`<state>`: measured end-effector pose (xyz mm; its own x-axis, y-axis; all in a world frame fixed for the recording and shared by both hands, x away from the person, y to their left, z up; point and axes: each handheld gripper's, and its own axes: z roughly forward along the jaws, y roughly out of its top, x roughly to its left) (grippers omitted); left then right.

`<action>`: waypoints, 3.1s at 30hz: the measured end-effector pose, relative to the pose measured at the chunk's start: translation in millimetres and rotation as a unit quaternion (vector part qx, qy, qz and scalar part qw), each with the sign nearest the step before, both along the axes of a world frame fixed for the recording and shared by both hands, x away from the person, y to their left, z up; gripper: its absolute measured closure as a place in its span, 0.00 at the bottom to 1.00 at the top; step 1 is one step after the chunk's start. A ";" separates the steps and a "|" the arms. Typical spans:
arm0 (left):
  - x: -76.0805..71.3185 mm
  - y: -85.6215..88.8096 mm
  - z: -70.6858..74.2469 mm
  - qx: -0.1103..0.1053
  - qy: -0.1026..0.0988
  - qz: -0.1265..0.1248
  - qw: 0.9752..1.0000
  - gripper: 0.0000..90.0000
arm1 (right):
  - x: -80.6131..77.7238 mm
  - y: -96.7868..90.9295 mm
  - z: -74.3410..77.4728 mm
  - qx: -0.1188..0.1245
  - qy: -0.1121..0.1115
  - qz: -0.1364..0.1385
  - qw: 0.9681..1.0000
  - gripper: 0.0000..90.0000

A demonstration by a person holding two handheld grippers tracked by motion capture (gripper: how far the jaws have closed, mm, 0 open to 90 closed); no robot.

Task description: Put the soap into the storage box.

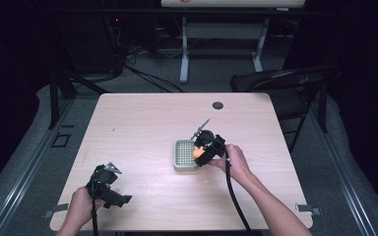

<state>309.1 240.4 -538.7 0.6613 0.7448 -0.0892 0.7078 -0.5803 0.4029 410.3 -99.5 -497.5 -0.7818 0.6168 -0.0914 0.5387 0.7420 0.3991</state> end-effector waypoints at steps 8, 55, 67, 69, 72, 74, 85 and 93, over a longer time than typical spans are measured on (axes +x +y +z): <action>-0.1 0.1 0.3 0.000 -0.002 0.000 1.000 0.00 | 4.1 9.7 0.4 0.001 -0.002 0.006 1.000 0.29; 0.0 0.9 0.7 -0.001 -0.001 -0.001 1.000 0.00 | 31.7 49.7 -31.8 0.005 0.014 -0.006 1.000 0.29; 0.1 0.9 0.7 -0.001 -0.004 0.000 1.000 0.00 | 29.7 56.6 -34.1 -0.005 0.008 -0.004 1.000 0.28; -0.1 0.7 1.0 -0.001 -0.004 -0.001 1.000 0.00 | 29.1 57.0 -33.1 -0.010 0.006 -0.002 1.000 0.28; -0.1 1.0 0.5 -0.002 -0.001 -0.001 1.000 0.00 | 27.7 54.5 -27.8 0.006 0.003 -0.005 1.000 0.22; 0.1 0.9 0.3 -0.002 0.000 0.000 1.000 0.00 | 27.2 54.2 -25.6 0.009 0.002 -0.005 1.000 0.21; -0.4 0.7 0.4 0.000 0.001 -0.002 1.000 0.00 | 14.2 47.5 -2.9 0.025 0.010 0.018 0.999 0.13; -0.5 0.5 0.1 0.000 0.002 -0.002 1.000 0.00 | -6.1 37.9 13.9 0.033 0.008 0.043 0.998 0.06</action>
<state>308.6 241.0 -538.6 0.6642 0.7419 -0.0918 0.7067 -0.5830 0.4008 404.2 -61.6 -483.6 -0.8335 0.5509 -0.0409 0.4798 0.7587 0.4406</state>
